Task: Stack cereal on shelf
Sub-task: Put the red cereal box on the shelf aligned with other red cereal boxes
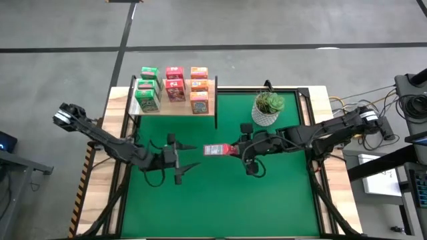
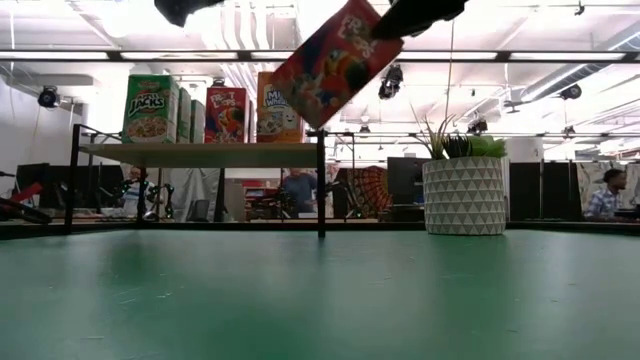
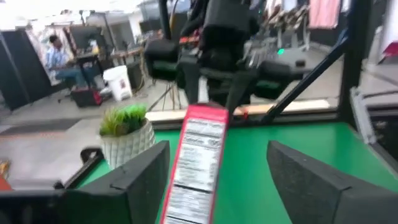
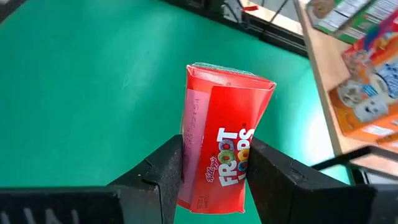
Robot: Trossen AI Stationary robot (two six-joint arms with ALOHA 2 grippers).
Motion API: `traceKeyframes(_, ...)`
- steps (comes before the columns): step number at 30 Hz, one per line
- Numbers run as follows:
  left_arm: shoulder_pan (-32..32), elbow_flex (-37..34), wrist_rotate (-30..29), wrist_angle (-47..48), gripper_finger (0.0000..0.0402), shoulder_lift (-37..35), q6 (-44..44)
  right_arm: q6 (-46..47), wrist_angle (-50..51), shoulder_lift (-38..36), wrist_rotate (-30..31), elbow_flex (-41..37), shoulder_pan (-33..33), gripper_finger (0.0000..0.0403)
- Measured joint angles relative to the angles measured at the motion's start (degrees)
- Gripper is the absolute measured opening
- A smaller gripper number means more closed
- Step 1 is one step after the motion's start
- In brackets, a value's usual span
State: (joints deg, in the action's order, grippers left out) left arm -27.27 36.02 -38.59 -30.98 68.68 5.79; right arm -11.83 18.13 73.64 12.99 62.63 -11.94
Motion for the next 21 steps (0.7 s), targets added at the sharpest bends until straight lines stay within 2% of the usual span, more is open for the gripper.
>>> traceKeyframes(8, 4.4, 2.3, 0.9, 2.6, 0.0274, 8.7, -5.0, -3.7, 3.6, 5.4, 0.0, 3.4, 0.0, 0.0148)
traceKeyframes(13, 5.1, 2.2, 4.8, 2.5, 0.0274, 12.8, -9.2, -5.8, 6.1, 7.8, 0.0, 6.1, 0.0, 0.0148)
traceKeyframes(17, 5.3, 2.7, 4.5, 2.4, 0.0274, 15.2, -11.6, -7.7, 7.3, 9.0, 0.0, 7.7, 0.0, 0.0148)
traceKeyframes(21, 5.4, 3.4, 0.7, 2.4, 0.0274, 16.9, -12.6, -9.0, 8.2, 9.1, -0.1, 8.8, 0.0, 0.0148)
